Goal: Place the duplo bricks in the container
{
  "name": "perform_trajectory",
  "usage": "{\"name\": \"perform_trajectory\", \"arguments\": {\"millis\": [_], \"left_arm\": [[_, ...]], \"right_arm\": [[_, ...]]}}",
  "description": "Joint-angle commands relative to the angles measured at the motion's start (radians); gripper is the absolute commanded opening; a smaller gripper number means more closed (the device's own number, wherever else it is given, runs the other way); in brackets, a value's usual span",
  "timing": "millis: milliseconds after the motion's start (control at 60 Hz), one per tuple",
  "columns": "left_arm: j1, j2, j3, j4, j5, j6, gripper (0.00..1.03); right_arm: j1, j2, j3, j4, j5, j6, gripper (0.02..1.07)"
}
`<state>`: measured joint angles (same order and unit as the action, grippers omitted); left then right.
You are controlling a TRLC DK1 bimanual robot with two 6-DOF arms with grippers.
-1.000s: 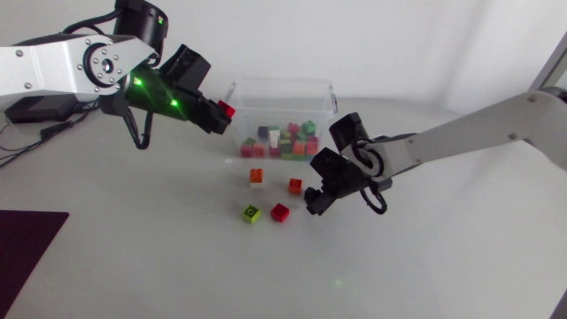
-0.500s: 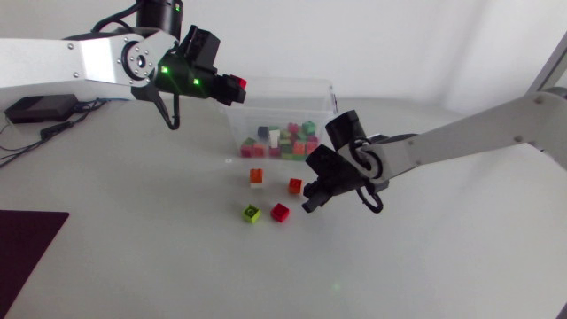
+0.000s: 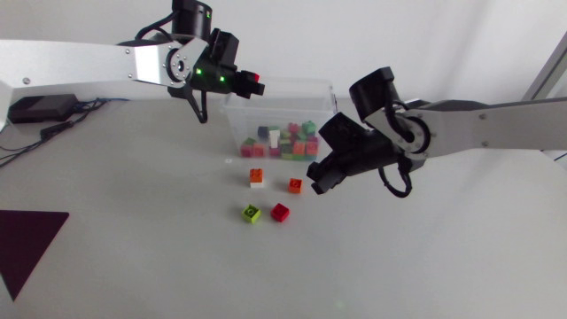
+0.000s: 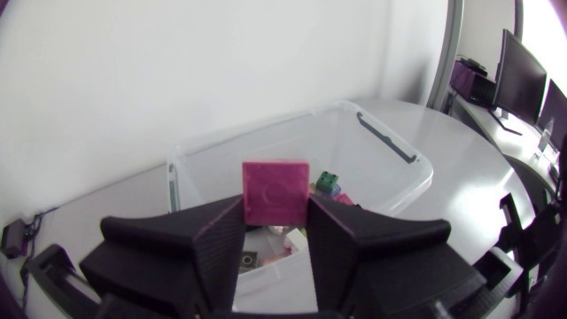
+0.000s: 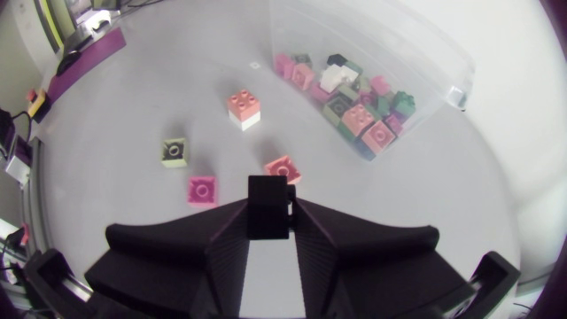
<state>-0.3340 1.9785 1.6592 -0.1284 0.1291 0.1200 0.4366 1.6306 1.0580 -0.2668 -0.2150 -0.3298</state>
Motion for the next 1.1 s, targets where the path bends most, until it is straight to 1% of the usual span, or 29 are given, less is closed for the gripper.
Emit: {"name": "perform_trajectory", "arguments": {"millis": [0,33,67,133,167,200,233,283,350,467,500,583,683,767,867,967,1083], "left_arm": [[-0.013,0.049,0.065,0.016,-0.013,-0.033,0.22],[-0.016,0.059,0.076,0.018,-0.019,-0.033,0.25],[-0.017,0.071,0.088,0.018,-0.022,-0.034,0.31],[-0.022,0.092,0.114,0.018,-0.031,-0.042,0.51],[-0.023,0.097,0.123,0.018,-0.039,-0.042,0.66],[-0.023,0.1,0.125,0.018,-0.04,-0.042,0.76],[-0.025,0.102,0.125,0.018,-0.046,-0.039,0.84],[-0.027,0.1,0.123,0.016,-0.048,-0.033,0.91],[-0.022,0.079,0.1,0.013,-0.048,-0.023,0.96],[-0.011,0.011,0.057,-0.036,-0.048,-0.013,0.97],[-0.01,-0.035,0.022,-0.07,-0.048,0.013,0.97],[-0.008,-0.122,-0.061,-0.105,-0.045,0.064,0.97],[-0.01,-0.216,-0.154,-0.191,-0.032,0.121,0.96],[-0.016,-0.29,-0.254,-0.214,-0.031,0.178,0.96],[-0.025,-0.342,-0.337,-0.252,-0.031,0.227,0.96],[-0.034,-0.38,-0.406,-0.281,-0.031,0.256,0.94],[-0.051,-0.399,-0.472,-0.29,-0.031,0.277,0.94]], "right_arm": [[-0.006,-0.037,0.034,-0.023,-0.015,0.028,0.21],[-0.009,-0.043,0.04,-0.029,-0.018,0.029,0.21],[-0.01,-0.051,0.048,-0.037,-0.02,0.032,0.21],[-0.015,-0.061,0.063,-0.04,-0.024,0.041,0.21],[-0.016,-0.064,0.076,-0.041,-0.024,0.046,0.21],[-0.018,-0.064,0.083,-0.041,-0.024,0.051,0.21],[-0.019,-0.064,0.1,-0.041,-0.026,0.058,0.21],[-0.021,-0.063,0.122,-0.043,-0.027,0.069,0.21],[-0.024,-0.055,0.157,-0.04,-0.029,0.087,0.21],[-0.035,-0.028,0.217,-0.017,-0.029,0.118,0.21],[-0.042,-0.012,0.243,0.0,-0.029,0.132,0.21],[-0.05,0.018,0.292,0.017,-0.029,0.155,0.21],[-0.059,0.057,0.346,0.052,-0.029,0.179,0.21],[-0.065,0.1,0.39,0.074,-0.029,0.198,0.21],[-0.067,0.146,0.433,0.1,-0.027,0.21,0.21],[-0.067,0.195,0.479,0.113,-0.018,0.221,0.21],[-0.067,0.233,0.504,0.144,-0.001,0.222,0.21]]}}
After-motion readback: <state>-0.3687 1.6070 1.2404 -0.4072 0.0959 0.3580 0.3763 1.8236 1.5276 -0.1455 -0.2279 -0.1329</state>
